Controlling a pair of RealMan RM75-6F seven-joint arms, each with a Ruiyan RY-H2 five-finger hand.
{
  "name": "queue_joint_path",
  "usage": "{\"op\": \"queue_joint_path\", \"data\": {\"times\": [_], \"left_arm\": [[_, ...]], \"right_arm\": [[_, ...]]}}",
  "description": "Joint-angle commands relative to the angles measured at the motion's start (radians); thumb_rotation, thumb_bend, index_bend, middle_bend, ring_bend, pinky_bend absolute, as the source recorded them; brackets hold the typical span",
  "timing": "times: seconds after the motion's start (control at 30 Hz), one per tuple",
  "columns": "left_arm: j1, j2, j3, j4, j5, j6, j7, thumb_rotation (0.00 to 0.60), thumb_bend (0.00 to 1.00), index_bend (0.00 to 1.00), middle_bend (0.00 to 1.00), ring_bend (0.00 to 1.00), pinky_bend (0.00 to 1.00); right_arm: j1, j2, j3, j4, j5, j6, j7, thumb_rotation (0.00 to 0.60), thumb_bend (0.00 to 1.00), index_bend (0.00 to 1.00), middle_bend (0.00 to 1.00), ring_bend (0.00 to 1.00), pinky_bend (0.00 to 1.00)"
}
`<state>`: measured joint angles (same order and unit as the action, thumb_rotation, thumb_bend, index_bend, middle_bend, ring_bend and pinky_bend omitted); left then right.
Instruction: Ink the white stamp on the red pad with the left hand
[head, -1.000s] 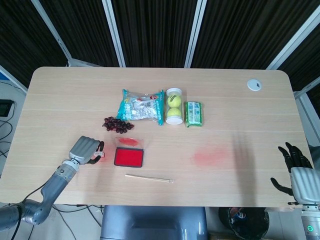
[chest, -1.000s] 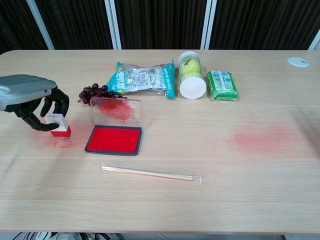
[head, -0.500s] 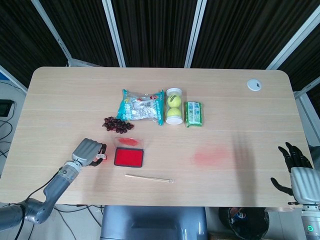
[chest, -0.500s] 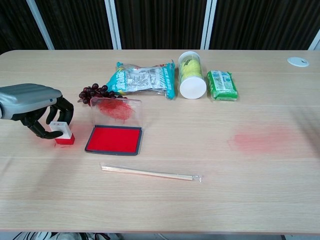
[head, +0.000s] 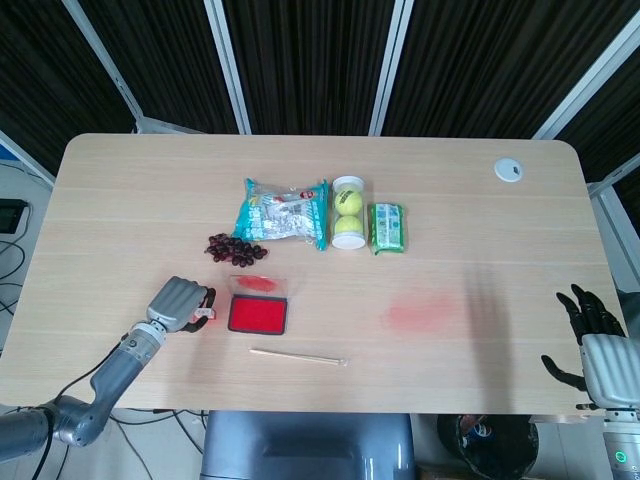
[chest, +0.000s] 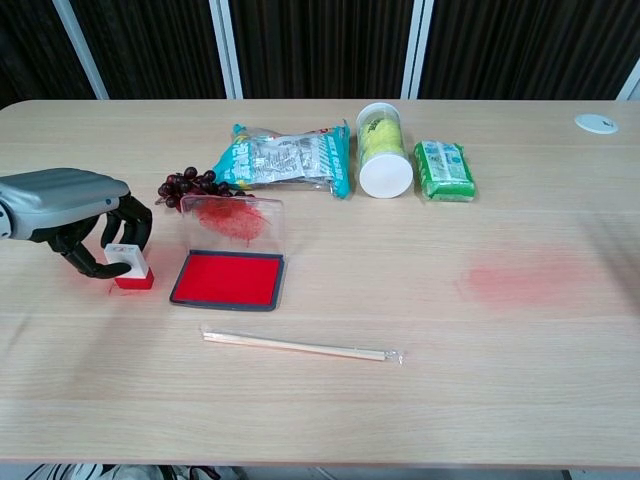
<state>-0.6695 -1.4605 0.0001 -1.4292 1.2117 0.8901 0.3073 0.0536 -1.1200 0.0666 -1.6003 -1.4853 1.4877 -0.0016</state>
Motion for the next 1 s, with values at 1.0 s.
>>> {"op": "queue_joint_path", "data": {"times": [1.0], "left_arm": [[0.007,0.004,-0.008,-0.011,-0.033,-0.014,0.043,0.600,0.43,0.51,0.46,0.43,0.57]], "right_arm": [[0.000,0.000,0.001,-0.001,-0.001,0.001,0.000,0.600,0.29,0.13,0.00,0.00,0.19]]}}
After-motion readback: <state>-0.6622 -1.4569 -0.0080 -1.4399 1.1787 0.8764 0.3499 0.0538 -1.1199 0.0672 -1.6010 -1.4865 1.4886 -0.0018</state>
